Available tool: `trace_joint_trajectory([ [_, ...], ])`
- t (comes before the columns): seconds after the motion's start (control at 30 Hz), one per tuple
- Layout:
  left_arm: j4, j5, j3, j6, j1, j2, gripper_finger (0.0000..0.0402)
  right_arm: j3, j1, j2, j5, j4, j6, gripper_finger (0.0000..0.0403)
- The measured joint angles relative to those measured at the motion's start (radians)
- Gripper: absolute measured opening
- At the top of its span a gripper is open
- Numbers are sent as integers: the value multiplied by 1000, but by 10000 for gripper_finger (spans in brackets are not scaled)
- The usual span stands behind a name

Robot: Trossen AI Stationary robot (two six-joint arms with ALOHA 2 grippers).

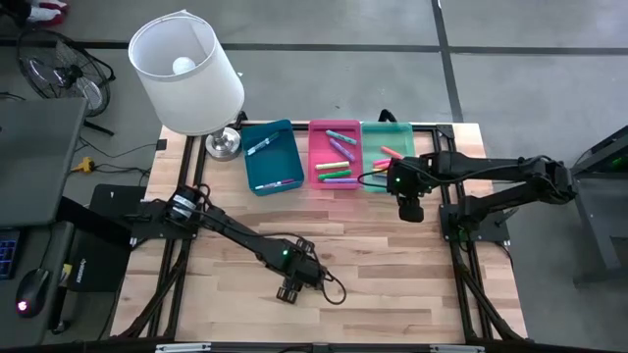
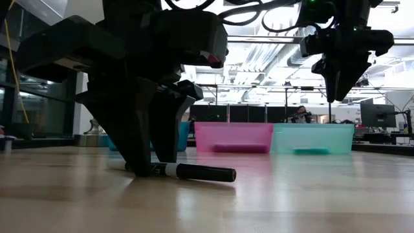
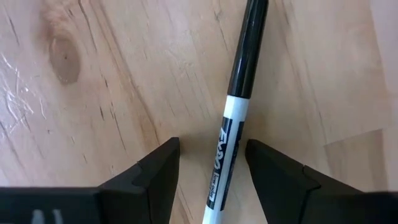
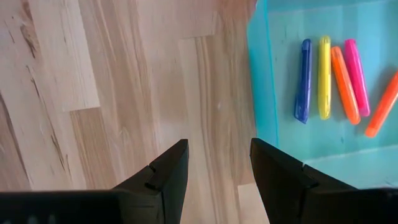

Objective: Pick & Place Markers
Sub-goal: Put the black dry erase marker into the dark blue bin

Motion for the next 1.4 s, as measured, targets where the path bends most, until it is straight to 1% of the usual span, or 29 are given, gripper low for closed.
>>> trace_joint_trajectory([
  [0.07, 7, 8, 3, 0, 0, 19, 180, 0, 0, 0, 0, -1, 6, 161],
  [0.33, 19, 21, 2, 7, -6, 21, 130, 0, 0, 0, 3, 0, 7, 161],
  [0.47, 23, 21, 2, 27, -7, 21, 89, 0, 0, 0, 3, -1, 7, 161],
  [0.6, 24, 45, 2, 27, -6, 22, 43, 0, 0, 0, 3, -1, 7, 161],
  [0.67, 27, 60, 5, 27, -4, 43, 25, 0, 0, 0, 3, -1, 7, 161],
  [0.8, 18, 77, 6, 31, 1, 52, 21, 0, 0, 0, 3, -1, 7, 161],
  [0.9, 20, 110, 7, 33, 6, 64, 21, 0, 0, 0, 3, -1, 7, 161],
  [1.17, 20, 117, 6, 31, 14, 63, 21, 0, 0, 0, 0, -7, 17, 161],
  [1.4, -25, 44, 3, 9, 36, 11, 21, -6, 14, 0, -1, -15, 41, 161],
])
